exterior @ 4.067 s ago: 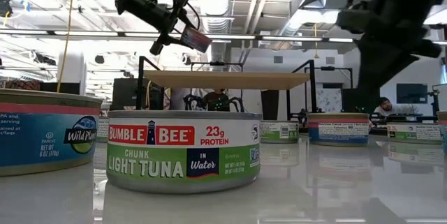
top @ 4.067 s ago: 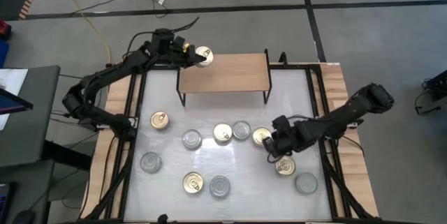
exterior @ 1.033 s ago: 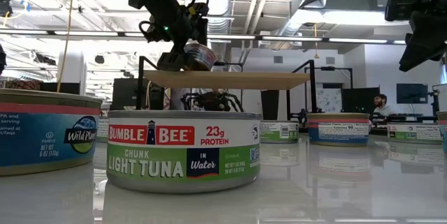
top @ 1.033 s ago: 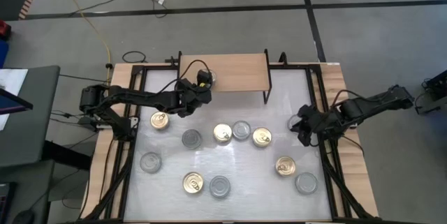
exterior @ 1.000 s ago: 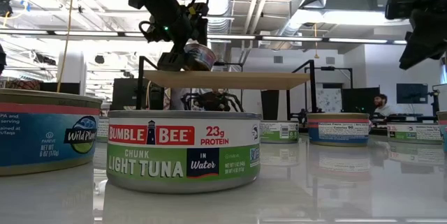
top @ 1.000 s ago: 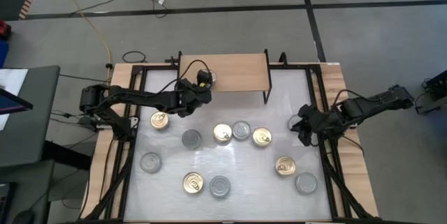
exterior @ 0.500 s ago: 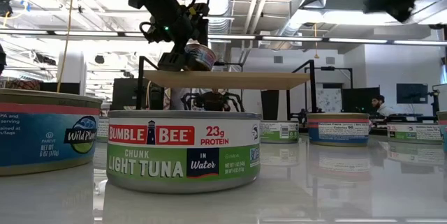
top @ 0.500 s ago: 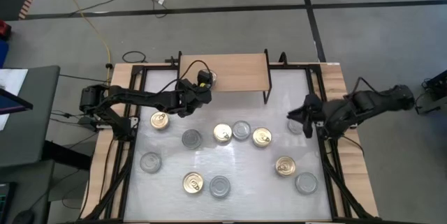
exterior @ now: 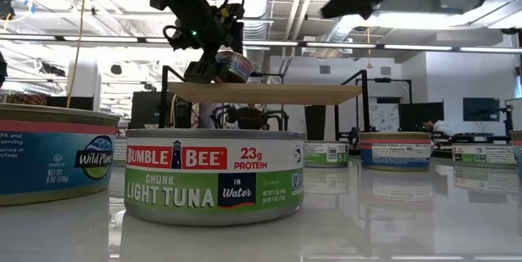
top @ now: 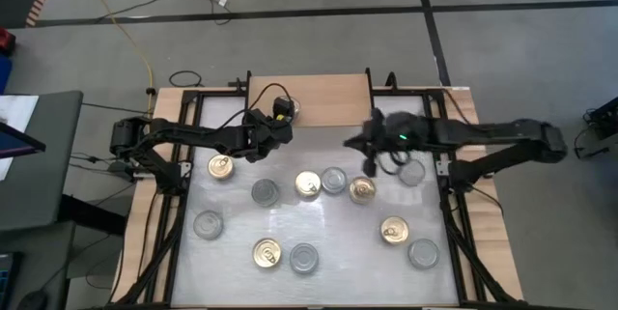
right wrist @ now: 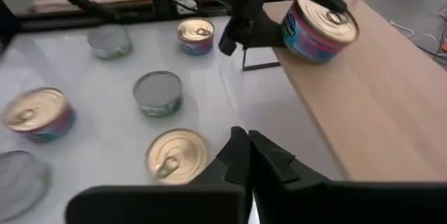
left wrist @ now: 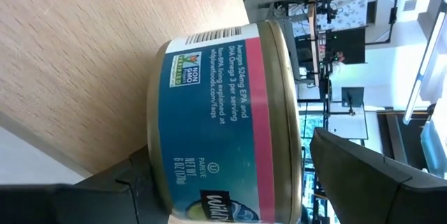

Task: Stack canned seafood by type on shelf
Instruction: Put the blue and pink tuna can on the shelf

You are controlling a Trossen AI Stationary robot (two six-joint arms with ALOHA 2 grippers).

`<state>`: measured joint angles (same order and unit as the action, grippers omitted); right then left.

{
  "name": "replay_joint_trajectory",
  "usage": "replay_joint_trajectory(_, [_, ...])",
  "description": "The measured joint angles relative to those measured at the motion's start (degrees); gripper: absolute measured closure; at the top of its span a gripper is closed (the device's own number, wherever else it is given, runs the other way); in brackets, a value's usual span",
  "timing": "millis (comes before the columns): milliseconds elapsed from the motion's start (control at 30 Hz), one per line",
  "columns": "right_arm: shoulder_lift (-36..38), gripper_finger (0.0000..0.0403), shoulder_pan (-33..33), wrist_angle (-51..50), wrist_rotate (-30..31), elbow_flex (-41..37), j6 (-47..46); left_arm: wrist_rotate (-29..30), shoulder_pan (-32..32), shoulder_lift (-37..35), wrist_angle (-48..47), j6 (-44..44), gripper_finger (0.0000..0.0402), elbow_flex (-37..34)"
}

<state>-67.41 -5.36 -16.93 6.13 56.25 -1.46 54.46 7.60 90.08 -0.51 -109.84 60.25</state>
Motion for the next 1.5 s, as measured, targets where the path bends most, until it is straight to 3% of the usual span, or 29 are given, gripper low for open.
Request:
replay_joint_trajectory(167, [-10.09,0.0391,-6.46,0.71,-9.55,7.79,4.51,-1.82,0.0,0.0,0.0,-0.13,0.0103,0.0])
replay_joint_trajectory(367, [-17.07,0.0386,-12.79,9.86,-22.75,9.26,5.95,-6.17,0.02,0.0,0.04,-0.44,0.0103,0.0])
replay_joint_trajectory(600, [-22.92,0.0386,-16.24,19.84,-31.61,9.26,6.05,-6.99,0.38,0.0,0.48,-0.69,0.0103,0.0])
replay_joint_trajectory(833, [-28.53,0.0386,-18.33,26.37,-37.07,9.24,6.0,-12.75,1.66,-0.04,1.86,1.29,0.0103,0.02])
replay_joint_trajectory(1233, [-32.37,0.0386,-21.58,33.39,-37.64,9.26,6.51,-15.0,1.81,-0.04,2.32,2.68,0.0103,0.02])
replay_joint_trajectory(1500, [-32.27,0.0385,-22.92,32.88,-32.08,9.26,7.18,-17.91,1.49,-0.11,6.56,5.96,0.0103,0.0])
